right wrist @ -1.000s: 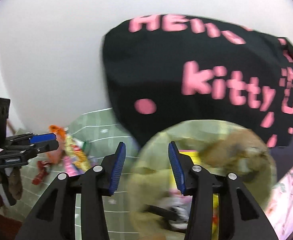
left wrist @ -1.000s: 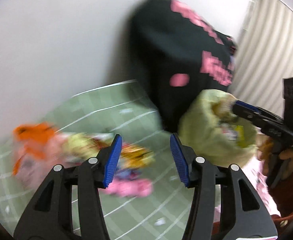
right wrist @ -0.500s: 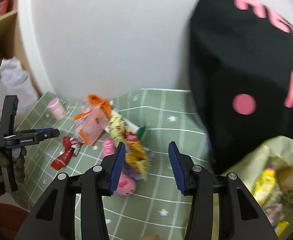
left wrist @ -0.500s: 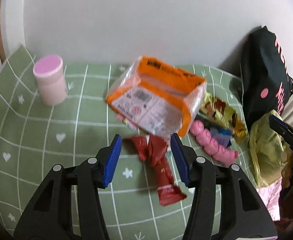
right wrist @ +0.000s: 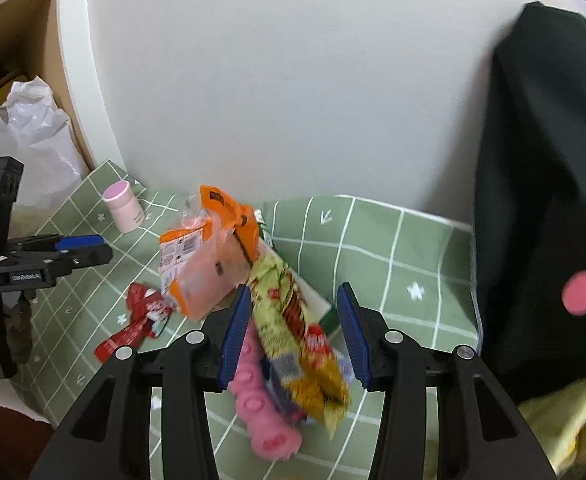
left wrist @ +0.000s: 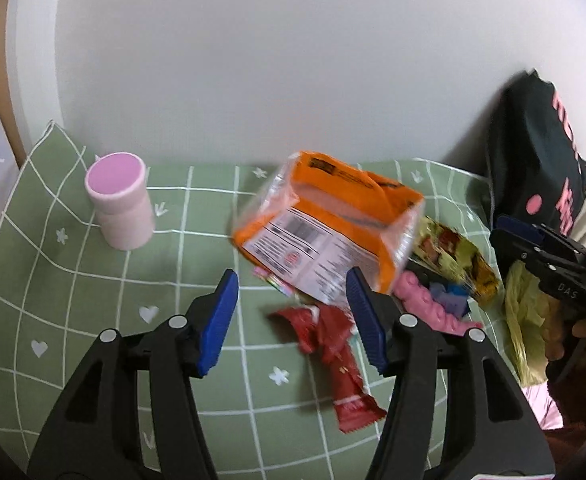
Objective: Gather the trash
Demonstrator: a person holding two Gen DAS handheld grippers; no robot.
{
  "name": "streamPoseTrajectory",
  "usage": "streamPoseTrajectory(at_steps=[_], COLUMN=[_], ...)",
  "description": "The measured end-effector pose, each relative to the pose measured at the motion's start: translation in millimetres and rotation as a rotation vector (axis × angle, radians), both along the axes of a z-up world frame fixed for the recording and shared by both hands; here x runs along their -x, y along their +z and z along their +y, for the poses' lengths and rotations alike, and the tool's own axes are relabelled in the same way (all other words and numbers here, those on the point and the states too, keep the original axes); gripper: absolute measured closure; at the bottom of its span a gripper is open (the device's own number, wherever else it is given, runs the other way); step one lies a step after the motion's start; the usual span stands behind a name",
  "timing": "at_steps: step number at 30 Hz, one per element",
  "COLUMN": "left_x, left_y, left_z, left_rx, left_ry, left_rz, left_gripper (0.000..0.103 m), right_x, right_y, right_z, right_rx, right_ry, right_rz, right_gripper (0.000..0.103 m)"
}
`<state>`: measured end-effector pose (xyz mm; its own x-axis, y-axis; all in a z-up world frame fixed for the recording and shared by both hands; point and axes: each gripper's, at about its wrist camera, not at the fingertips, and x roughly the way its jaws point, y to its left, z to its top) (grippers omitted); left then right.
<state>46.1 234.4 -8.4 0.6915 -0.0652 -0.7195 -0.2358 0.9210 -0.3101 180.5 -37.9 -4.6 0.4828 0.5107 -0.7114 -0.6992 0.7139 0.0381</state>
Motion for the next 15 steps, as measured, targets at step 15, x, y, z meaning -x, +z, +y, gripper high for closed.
streamPoseTrajectory(at_steps=[15], left_x=[-12], left_y=[-5], left_z=[20], left_rx=[0.033], left_ry=[0.025], left_rz=[-0.020], left_gripper=[0.050], right_x=[-31], right_y=[-51], right_z=[28], right_rx=[0.112], right_ry=[0.044], right_rz=[0.183], right_gripper=[0.061])
